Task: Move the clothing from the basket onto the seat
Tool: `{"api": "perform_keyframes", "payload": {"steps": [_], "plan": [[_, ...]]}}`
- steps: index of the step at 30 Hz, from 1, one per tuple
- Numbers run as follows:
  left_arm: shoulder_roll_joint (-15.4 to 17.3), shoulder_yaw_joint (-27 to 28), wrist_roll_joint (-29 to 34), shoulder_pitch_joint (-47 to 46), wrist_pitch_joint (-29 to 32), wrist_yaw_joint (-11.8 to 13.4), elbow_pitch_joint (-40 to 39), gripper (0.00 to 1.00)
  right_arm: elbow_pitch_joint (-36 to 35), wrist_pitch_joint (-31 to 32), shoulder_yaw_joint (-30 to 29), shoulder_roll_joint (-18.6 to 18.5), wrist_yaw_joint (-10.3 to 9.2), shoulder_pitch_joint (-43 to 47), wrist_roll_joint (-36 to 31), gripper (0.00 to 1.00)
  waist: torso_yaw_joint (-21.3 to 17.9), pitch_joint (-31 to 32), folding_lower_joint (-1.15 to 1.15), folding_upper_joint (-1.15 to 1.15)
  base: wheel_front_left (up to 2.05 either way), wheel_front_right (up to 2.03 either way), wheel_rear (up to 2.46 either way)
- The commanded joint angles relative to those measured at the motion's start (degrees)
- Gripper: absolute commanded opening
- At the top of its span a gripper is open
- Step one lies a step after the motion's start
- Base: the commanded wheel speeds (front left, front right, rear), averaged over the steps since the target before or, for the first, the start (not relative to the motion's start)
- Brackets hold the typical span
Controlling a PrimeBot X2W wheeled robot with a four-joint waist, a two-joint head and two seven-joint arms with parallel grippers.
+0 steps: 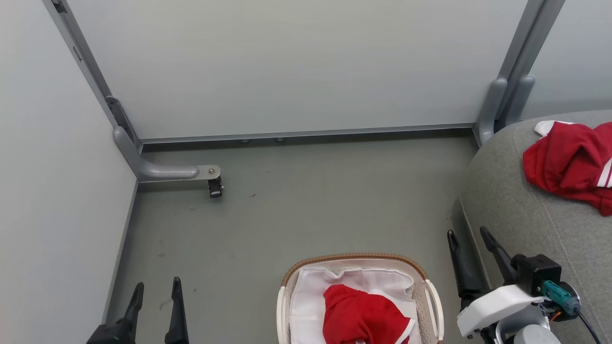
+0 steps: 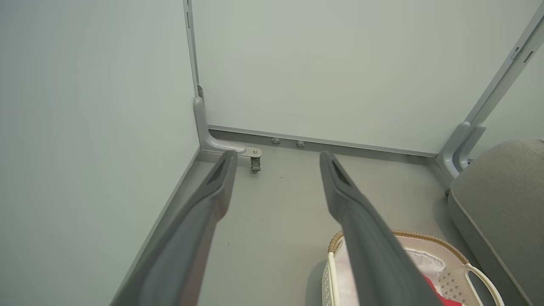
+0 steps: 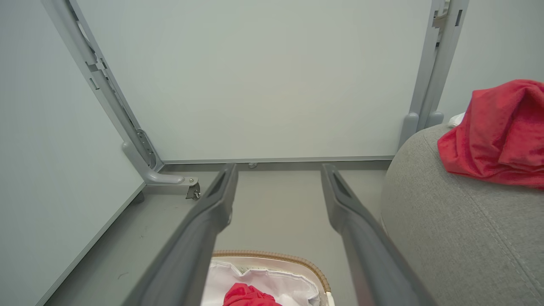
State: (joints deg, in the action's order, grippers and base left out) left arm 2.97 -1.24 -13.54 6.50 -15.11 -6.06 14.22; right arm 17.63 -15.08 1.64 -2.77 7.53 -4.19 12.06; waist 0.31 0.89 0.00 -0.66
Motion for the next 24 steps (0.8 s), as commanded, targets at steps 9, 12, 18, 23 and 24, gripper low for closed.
{"api": "perform_keyframes", "payload": {"steps": [9, 12, 18, 23, 24], "plan": [[-0.1, -0.1, 0.7, -0.6, -0.1, -0.5, 0.6, 1.00, -0.7, -0.1, -0.2, -0.2, -0.08, -0.6, -0.3, 1.00, -0.6, -1.0, 0.00, 0.66, 0.00, 0.00, 0.00], [-0.1, -1.0, 1.6, -2.1, -0.1, -0.8, 0.9, 1.00, -1.6, -0.1, -0.8, -0.2, -0.08, -1.6, -1.1, 1.00, -1.1, -1.9, 0.00, 0.66, 0.00, 0.00, 0.00], [0.9, -5.7, 4.2, -9.1, -0.1, -1.2, 2.9, 1.00, -5.5, -0.1, -4.1, -0.2, -0.08, -5.3, -2.8, 1.00, -2.2, -7.6, 0.00, 0.66, 0.00, 0.00, 0.00], [1.1, -11.8, 5.8, -17.9, -0.1, -1.4, 6.6, 1.00, -9.1, -0.1, -6.9, -0.2, -0.08, -8.6, -3.2, 1.00, -3.4, -14.1, 0.00, 0.66, 0.00, 0.00, 0.00], [1.1, -13.3, 6.1, -20.3, -0.1, -1.4, 7.9, 1.00, -10.0, -0.1, -7.6, -0.2, -0.08, -9.5, -3.4, 1.00, -3.7, -15.6, 0.00, 0.66, 0.00, 0.00, 0.00]]}}
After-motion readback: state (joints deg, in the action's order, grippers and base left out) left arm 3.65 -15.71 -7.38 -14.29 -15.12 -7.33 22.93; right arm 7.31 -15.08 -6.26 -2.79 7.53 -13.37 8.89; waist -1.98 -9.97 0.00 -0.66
